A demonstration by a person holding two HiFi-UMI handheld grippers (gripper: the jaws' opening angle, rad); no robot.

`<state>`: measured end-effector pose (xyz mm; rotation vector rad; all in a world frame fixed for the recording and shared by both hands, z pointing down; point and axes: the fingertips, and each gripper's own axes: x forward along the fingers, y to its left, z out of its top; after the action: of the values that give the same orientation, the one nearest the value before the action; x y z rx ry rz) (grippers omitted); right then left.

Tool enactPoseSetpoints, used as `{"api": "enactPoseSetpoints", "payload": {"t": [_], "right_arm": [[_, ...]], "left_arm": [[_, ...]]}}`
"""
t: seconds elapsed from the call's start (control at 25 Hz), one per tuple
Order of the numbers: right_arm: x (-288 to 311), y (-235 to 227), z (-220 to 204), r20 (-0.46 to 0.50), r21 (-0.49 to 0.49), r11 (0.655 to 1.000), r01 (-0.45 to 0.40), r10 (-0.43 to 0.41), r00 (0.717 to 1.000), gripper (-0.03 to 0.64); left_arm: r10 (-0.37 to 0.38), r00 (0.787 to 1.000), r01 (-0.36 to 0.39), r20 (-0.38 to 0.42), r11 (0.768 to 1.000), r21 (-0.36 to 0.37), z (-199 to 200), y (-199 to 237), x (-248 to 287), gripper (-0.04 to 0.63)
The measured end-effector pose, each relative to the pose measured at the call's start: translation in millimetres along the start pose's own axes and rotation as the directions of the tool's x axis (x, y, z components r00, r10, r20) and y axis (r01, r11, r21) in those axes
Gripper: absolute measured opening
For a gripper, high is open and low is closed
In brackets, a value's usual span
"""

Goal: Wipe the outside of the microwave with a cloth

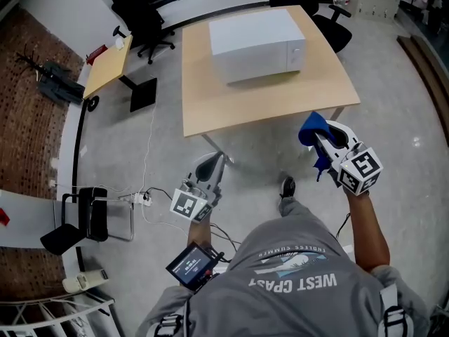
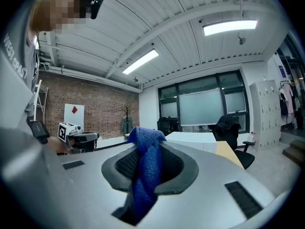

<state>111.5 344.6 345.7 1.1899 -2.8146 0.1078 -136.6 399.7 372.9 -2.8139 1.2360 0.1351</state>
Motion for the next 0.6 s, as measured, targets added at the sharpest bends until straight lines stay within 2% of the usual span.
{"api": "enactPoseSetpoints", "payload": {"t": [0.2,0.4,0.6], "right_arm": [[44,-36,-10,-0.009,0.002,1.000,-0.012,0.012,1.000,0.069],[112,-97,-19,-0.020,-0.008,0.999,-0.038,0.038,0.999,0.069],[155,-137,-33,-0.021,-0.018,0.998,-0.059,0.059,0.998,0.069]], "left_arm": [[0.023,1.000,-0.023,-0.016,1.000,0.010,-9,35,30,0.023],[0.062,0.997,-0.062,-0.048,0.998,0.015,-24,91,88,0.023],[0.085,0.996,-0.083,-0.043,0.996,0.030,-30,112,124,0.023]]}}
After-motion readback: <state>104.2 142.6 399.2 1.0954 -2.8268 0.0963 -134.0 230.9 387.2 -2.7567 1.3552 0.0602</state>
